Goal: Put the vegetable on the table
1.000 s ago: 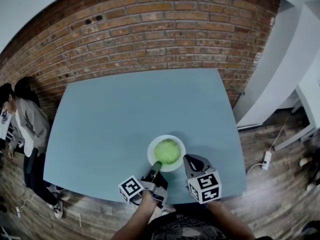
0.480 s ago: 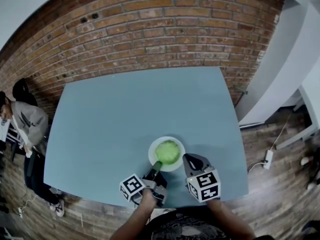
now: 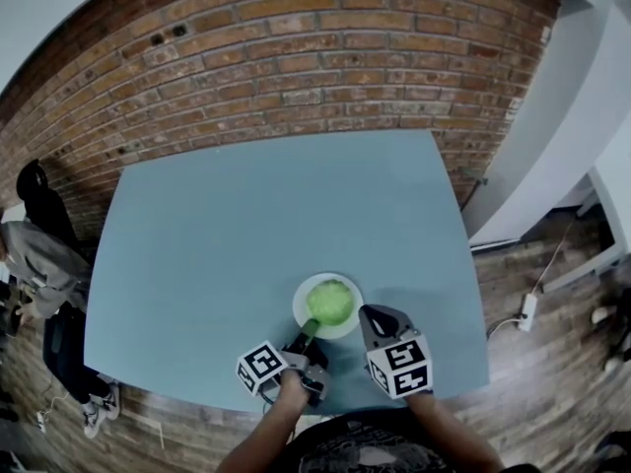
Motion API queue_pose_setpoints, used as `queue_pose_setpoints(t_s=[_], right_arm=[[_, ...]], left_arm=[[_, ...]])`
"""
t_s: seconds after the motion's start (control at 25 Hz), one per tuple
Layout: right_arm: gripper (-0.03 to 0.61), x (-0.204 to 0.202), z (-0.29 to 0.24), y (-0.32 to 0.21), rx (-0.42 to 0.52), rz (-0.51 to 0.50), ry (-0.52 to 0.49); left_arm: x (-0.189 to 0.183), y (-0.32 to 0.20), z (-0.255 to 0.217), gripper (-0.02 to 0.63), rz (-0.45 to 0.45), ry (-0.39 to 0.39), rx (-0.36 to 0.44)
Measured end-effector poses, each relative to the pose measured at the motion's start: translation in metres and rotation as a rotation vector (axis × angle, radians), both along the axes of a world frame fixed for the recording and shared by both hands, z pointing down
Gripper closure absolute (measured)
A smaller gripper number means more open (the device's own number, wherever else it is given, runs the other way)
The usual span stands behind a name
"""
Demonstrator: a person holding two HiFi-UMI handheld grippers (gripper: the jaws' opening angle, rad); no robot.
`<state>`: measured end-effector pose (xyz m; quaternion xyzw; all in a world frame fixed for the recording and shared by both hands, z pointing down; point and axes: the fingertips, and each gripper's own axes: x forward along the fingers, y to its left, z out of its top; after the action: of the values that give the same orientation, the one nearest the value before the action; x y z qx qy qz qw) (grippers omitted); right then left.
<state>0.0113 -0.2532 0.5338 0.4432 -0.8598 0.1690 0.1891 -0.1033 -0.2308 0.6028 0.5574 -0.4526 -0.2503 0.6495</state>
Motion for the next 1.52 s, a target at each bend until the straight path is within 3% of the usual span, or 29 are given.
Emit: queue_pose_setpoints(t_s=[0.68,1.52], right_arm=[[0.569,0.005,0.010,-0.002,-0.029,-0.005,0.001],[0.569,0.002,0.016,0.003,-0.045,-0.011,0.004]], left_arm=[[0.001,-0.011,0.008,0.594,-0.001,-0.004,-0.038],[0.000,-0.008,0.017,0.577,0.145,-0.322,-0.150]])
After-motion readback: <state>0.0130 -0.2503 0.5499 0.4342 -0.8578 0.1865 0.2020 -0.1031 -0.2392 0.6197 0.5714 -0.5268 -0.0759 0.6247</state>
